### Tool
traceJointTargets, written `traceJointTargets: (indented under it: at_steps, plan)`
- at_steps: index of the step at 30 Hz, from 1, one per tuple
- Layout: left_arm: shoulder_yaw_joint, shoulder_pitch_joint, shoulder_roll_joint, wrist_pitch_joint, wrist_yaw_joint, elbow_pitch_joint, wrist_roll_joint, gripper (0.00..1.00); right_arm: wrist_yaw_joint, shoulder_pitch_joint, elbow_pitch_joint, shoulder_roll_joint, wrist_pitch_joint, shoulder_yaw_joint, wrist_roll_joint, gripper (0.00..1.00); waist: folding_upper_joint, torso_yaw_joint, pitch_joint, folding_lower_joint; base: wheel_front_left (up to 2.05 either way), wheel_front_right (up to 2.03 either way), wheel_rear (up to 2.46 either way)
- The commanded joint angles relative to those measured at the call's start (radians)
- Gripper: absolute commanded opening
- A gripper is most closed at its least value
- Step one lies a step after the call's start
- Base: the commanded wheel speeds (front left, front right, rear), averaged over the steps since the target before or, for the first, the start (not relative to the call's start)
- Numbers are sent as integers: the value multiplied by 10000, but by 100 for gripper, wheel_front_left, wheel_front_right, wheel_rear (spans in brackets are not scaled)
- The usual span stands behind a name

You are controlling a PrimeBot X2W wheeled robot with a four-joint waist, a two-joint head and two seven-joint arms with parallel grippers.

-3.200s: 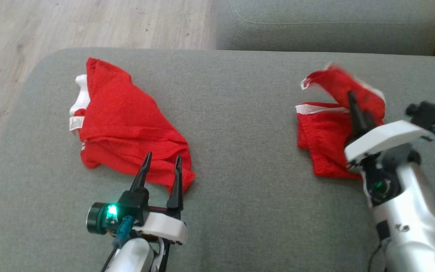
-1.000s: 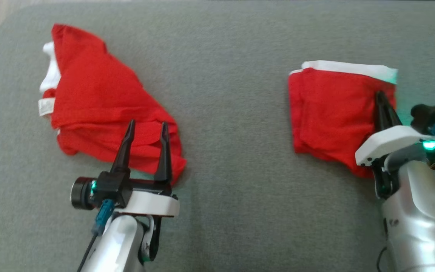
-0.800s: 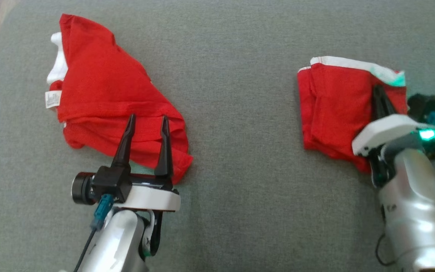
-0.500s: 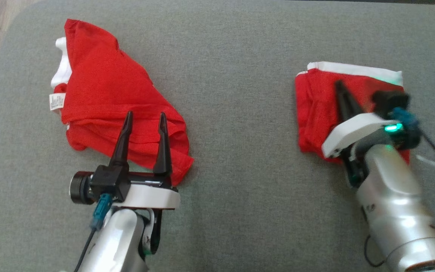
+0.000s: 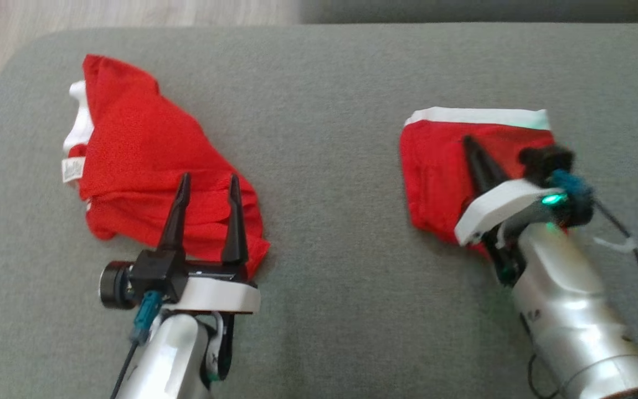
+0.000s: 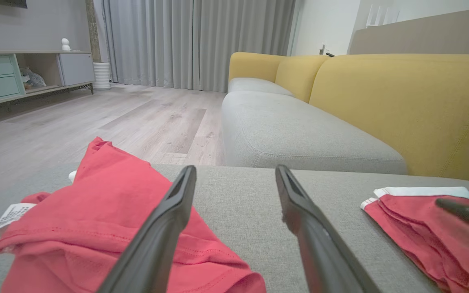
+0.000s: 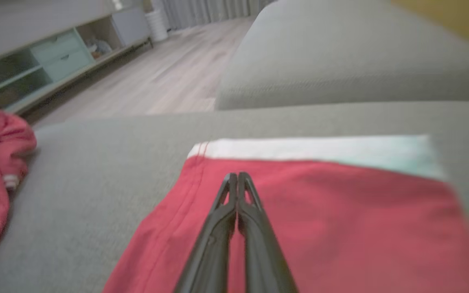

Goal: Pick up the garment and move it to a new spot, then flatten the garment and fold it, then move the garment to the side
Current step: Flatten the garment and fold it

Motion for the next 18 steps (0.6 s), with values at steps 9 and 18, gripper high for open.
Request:
traceJointTargets:
  at_steps: [9, 18]
  plan:
    - [463, 466, 24, -95, 123, -284, -88, 100, -7, 2665, -3992, 72, -137, -2721, -1622, 31, 0, -719, -1033, 1, 0, 0, 0]
    - [376, 1038, 24, -95, 119, -111, -149, 100, -7, 5022, -5981, 149, -138, -3145, -1436, 100, 0, -928, -1483, 1, 0, 0, 0]
